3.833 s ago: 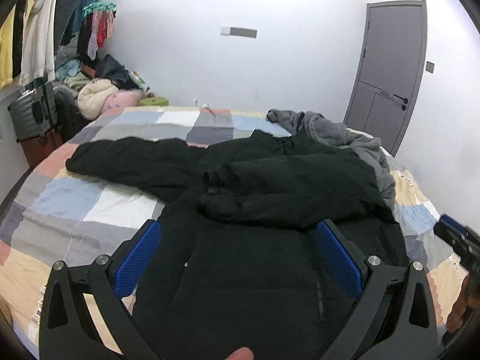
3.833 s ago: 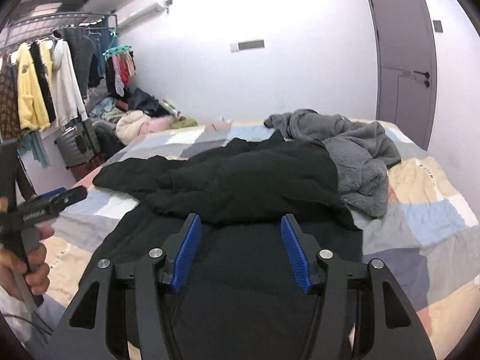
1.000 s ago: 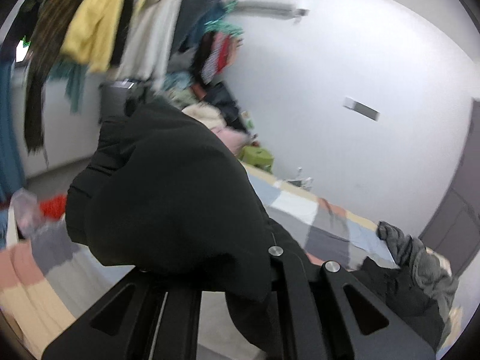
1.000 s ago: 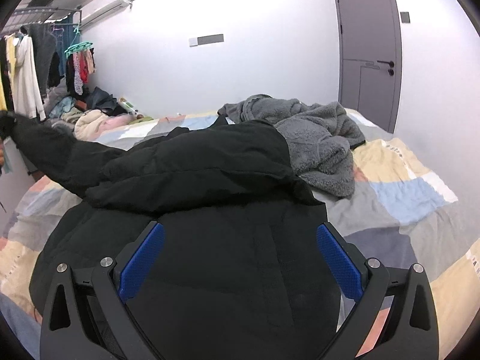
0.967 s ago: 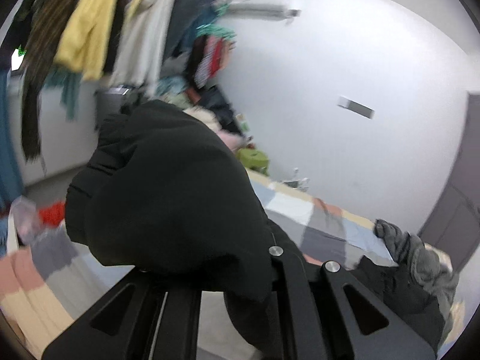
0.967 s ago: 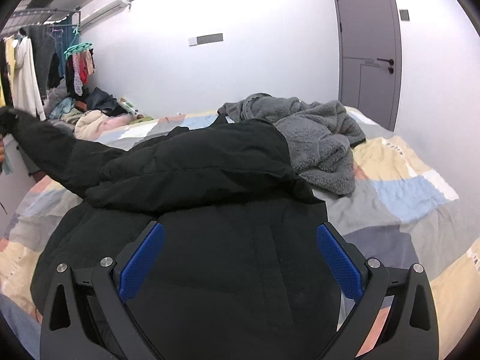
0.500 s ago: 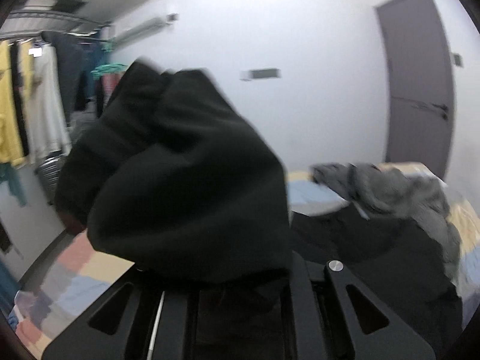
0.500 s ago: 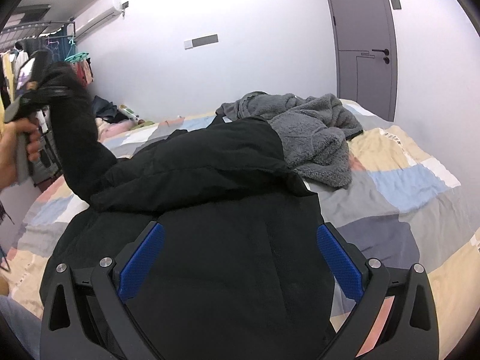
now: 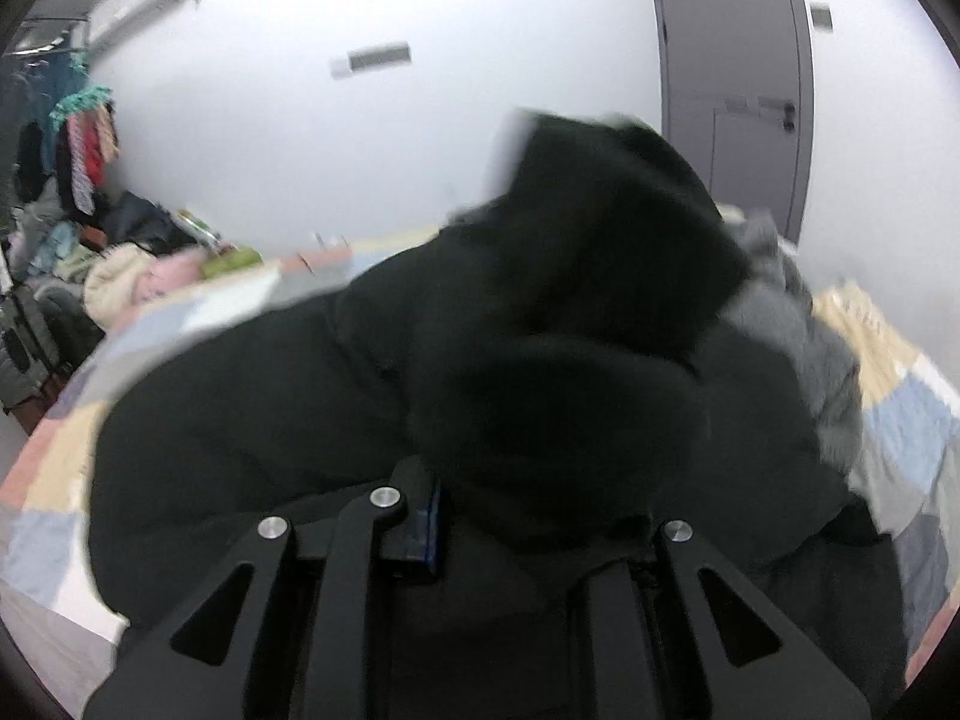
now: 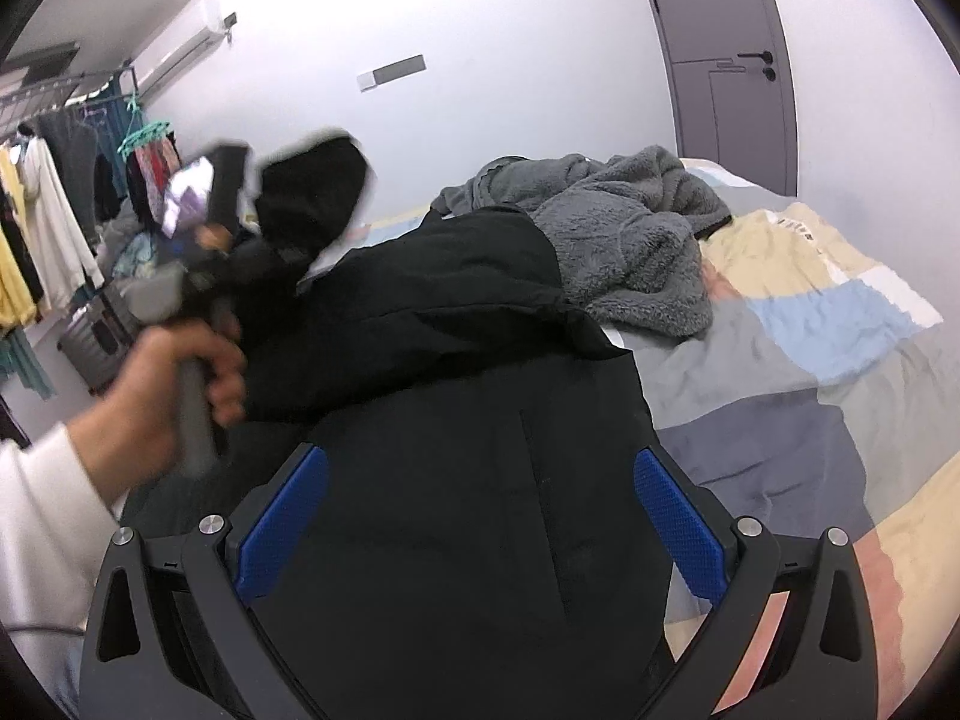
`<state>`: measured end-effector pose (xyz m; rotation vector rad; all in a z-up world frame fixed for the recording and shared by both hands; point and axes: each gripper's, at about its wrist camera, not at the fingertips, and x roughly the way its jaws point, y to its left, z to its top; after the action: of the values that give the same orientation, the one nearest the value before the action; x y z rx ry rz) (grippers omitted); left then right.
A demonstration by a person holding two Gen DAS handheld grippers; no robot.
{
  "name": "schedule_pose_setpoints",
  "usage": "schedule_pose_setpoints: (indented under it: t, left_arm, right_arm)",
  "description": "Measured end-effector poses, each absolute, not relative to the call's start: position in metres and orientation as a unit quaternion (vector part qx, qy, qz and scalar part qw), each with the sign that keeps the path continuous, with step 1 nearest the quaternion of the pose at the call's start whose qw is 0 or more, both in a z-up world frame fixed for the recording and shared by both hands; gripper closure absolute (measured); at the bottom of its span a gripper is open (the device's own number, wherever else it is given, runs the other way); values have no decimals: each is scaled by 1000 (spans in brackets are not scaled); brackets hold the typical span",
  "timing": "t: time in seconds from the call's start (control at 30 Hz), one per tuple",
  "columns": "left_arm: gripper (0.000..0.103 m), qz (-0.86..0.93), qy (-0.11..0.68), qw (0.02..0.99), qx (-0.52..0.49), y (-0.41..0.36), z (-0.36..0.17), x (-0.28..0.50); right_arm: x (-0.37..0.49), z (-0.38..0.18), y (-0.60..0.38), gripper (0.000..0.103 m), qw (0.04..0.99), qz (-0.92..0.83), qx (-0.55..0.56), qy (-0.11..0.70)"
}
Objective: Fold large clothes
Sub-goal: 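Fold the held sleeve across the jacket toward the right gripper, then release the sleeve with the left gripper while the right gripper grasps the jacket collar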
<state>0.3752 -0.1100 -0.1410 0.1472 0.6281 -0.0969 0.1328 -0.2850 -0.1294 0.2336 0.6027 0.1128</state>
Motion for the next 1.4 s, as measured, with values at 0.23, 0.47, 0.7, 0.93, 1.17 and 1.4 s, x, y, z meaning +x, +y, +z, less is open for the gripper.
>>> schedule_pose_setpoints:
  t: [0.23,0.47,0.7,0.93,1.17,1.4]
  left_arm:
    - [83,-44,325,941,80,-112,-144,372]
    - [2,-69,310,948,11,-90,-108,347]
    - [2,-83,301,950,-16,-54,-83,293]
    - [2,-58,313,946,-64,5,-93,229]
    - [2,-44,335,938,-78,25,-131,192]
    - [2,-49,339,938,-56,30,-148,194]
  right_arm:
    - [148,-146,-294,0,941,54,122,310]
    - [143,-135,-282,0,947,65,112,294]
    - [129,-126,-276,0,954,61,97,278]
    - [131,-123,-270,0,954,70,102,274]
    - [133,-124,-254,0,951,85,103,278]
    - [168,-116,-237,1,950,98,103,277]
